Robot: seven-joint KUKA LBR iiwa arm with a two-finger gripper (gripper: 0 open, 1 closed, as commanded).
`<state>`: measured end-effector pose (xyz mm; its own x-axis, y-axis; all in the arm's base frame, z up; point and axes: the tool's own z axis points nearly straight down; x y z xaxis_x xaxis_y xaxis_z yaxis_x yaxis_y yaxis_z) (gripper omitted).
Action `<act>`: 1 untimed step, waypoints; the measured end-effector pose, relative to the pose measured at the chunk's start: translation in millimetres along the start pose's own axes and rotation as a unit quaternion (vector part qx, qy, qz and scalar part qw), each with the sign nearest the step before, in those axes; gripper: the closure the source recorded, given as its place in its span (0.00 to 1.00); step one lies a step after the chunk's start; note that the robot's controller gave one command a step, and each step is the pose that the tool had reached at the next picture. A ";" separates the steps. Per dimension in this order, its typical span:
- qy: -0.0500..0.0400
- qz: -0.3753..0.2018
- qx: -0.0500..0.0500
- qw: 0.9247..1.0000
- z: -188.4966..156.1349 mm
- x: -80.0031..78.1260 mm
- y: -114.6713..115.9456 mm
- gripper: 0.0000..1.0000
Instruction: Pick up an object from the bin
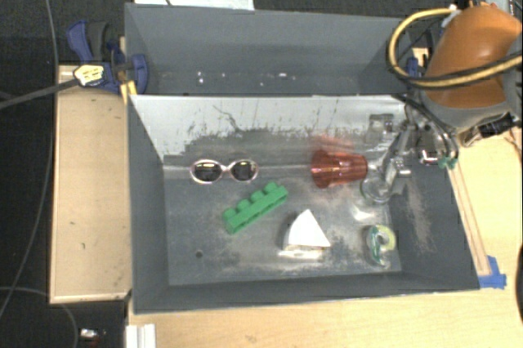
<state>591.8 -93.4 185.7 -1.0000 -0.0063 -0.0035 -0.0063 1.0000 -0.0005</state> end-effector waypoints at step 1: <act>0.000 0.000 0.000 1.000 0.0 0.0 0.0 0.00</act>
Offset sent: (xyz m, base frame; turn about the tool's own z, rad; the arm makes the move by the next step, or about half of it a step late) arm -0.0246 -0.0037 -0.0598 -0.0966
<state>591.8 -93.4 185.7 -1.0000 -0.0066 -0.0035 -0.0066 1.0000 -0.0005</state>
